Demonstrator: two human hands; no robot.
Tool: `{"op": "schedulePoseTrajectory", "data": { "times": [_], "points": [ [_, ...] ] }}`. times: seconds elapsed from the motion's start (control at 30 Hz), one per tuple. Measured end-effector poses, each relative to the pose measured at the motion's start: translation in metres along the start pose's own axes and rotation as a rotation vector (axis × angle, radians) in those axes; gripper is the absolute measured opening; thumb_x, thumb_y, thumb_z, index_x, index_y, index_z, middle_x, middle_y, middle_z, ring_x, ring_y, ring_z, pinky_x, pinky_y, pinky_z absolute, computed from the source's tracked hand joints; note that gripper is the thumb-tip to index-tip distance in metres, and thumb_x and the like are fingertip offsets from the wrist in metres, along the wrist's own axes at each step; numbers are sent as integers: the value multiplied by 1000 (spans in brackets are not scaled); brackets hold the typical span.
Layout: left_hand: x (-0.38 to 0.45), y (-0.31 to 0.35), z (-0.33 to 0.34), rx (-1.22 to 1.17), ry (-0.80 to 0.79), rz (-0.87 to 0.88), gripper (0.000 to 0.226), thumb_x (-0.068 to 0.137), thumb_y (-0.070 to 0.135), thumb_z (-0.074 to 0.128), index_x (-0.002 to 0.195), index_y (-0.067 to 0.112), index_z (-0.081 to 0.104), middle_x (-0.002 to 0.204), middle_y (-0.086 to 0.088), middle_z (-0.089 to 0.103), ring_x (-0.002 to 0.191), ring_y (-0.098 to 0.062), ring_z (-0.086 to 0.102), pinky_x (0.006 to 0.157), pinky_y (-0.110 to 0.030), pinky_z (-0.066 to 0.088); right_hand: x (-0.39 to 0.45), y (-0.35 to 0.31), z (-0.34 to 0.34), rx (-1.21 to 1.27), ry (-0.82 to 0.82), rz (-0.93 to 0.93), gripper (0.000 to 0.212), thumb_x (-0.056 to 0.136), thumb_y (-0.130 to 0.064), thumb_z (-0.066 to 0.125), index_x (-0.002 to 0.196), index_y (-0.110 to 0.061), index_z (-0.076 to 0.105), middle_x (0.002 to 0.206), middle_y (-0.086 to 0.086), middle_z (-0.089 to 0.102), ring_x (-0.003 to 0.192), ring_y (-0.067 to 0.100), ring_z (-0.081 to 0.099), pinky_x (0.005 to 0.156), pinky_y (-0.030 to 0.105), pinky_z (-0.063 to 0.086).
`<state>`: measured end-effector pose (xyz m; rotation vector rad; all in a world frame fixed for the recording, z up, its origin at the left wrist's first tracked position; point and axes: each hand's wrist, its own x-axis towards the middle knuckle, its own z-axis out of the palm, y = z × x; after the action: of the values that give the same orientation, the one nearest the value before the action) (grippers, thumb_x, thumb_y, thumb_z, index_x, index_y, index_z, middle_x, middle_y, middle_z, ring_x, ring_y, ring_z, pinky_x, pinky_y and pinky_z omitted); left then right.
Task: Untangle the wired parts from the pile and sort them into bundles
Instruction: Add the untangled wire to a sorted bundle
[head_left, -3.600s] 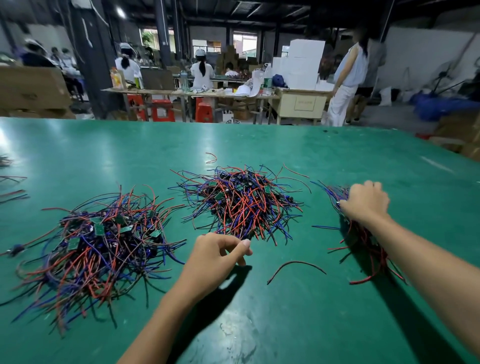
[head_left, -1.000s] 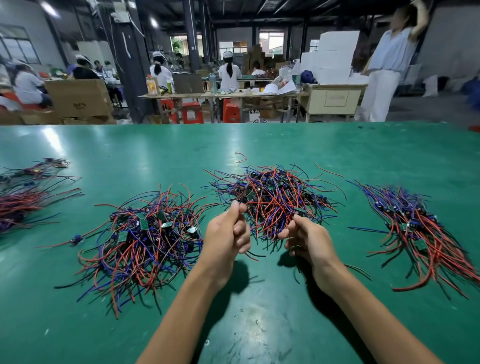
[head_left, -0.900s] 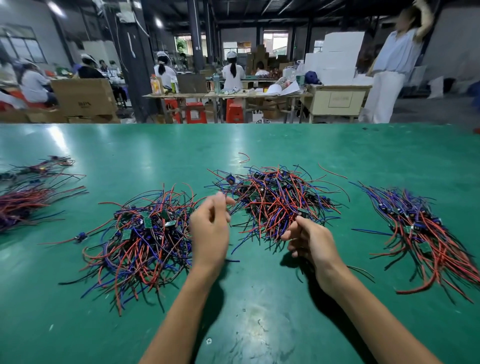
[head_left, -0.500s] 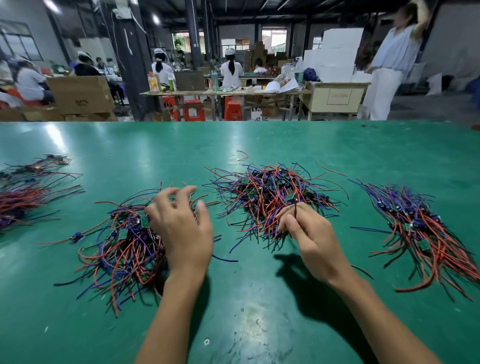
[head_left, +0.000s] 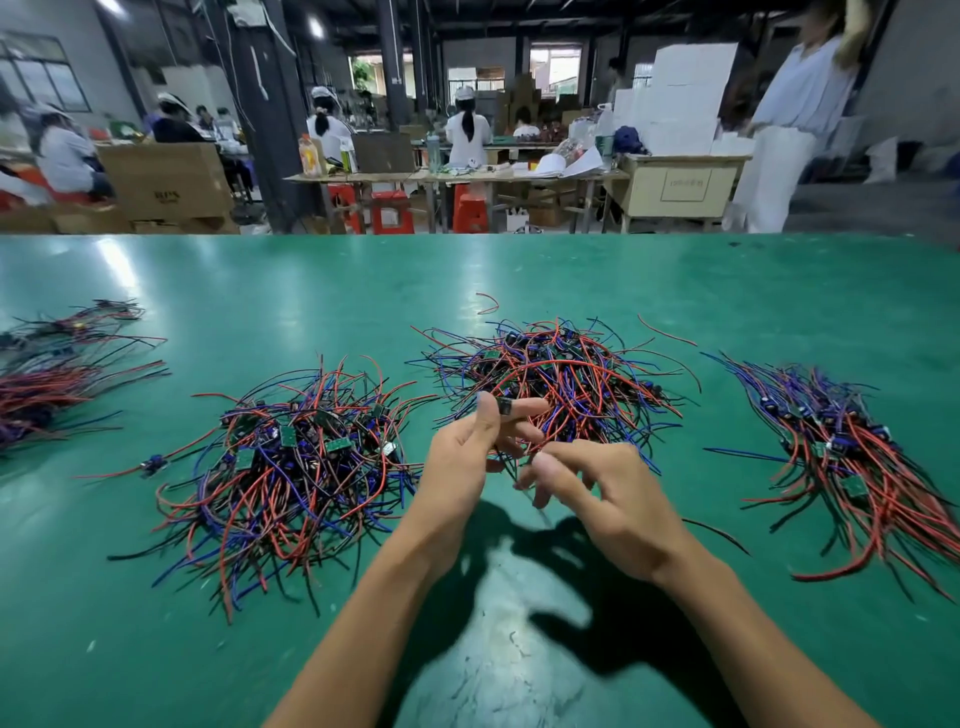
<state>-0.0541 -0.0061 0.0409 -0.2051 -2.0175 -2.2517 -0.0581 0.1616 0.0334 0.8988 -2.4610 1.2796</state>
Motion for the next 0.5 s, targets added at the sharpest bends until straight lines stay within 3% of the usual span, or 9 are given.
{"op": "schedulePoseTrajectory", "data": {
  "times": [0.13, 0.2, 0.27, 0.37, 0.43, 0.5],
  "points": [
    [1, 2, -4, -47, 0, -36, 54, 97, 56, 35, 107, 24, 78, 88, 5, 71, 74, -9, 58, 66, -17, 47, 0, 6, 2, 74, 50, 43, 54, 100, -60, 35, 80, -28, 73, 70, -6, 71, 73, 15, 70, 70, 41, 53],
    [1, 4, -6, 28, 99, 47, 51, 97, 54, 38, 109, 23, 76, 91, 8, 74, 79, -6, 60, 72, -17, 48, 0, 9, 4, 34, 129, 87, 53, 100, -58, 35, 78, -29, 74, 71, -7, 71, 75, 12, 69, 72, 42, 52],
    [3, 7, -14, 295, 324, 225, 43, 103, 47, 40, 110, 22, 75, 100, 9, 75, 96, -6, 61, 86, -18, 45, 2, 14, 6, -131, 260, 104, 39, 99, -52, 45, 81, -30, 73, 76, -12, 70, 81, 7, 64, 76, 39, 52],
    [3, 12, -40, 897, 816, 391, 40, 106, 38, 46, 112, 11, 74, 115, -6, 70, 111, -24, 51, 95, -35, 38, 4, 22, 3, -336, 449, 121, 6, 93, -31, 65, 98, -32, 68, 92, -17, 64, 91, 4, 53, 78, 30, 46],
    [3, 10, -60, 1095, 984, 223, 40, 103, 36, 51, 117, 5, 72, 131, -14, 61, 122, -34, 44, 99, -44, 34, 5, 31, 2, -389, 451, 176, 26, 90, -26, 70, 115, -28, 64, 103, -11, 60, 100, 10, 53, 84, 34, 47],
    [1, 6, -71, 1144, 985, -52, 45, 99, 32, 55, 129, 0, 62, 149, -21, 41, 135, -38, 30, 107, -50, 26, 6, 39, 3, -440, 371, 265, 42, 93, -33, 68, 133, -24, 57, 118, -4, 57, 108, 18, 55, 89, 38, 49]
  ]
}}
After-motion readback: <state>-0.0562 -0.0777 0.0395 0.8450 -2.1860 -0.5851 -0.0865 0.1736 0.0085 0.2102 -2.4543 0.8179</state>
